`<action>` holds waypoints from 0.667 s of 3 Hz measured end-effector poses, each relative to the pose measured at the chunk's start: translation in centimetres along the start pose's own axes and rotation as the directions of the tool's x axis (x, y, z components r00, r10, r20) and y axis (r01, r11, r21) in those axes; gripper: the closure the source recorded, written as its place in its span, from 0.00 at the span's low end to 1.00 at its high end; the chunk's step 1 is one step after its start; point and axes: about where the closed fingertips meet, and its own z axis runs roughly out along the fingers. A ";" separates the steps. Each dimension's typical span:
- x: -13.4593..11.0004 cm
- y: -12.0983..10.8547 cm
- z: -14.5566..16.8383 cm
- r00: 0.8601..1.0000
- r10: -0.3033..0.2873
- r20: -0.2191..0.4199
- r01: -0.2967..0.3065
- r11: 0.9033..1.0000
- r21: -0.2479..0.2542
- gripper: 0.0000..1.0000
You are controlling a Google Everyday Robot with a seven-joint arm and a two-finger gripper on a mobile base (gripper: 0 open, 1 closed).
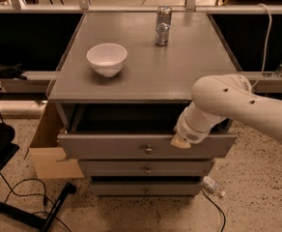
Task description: Open top drawer
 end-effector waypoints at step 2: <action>-0.2 -0.4 -0.6 1.000 0.000 0.000 0.000 1.000 0.000 1.00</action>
Offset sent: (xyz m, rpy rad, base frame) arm -0.2536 -0.1842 0.0436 -0.2585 0.3205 -0.0672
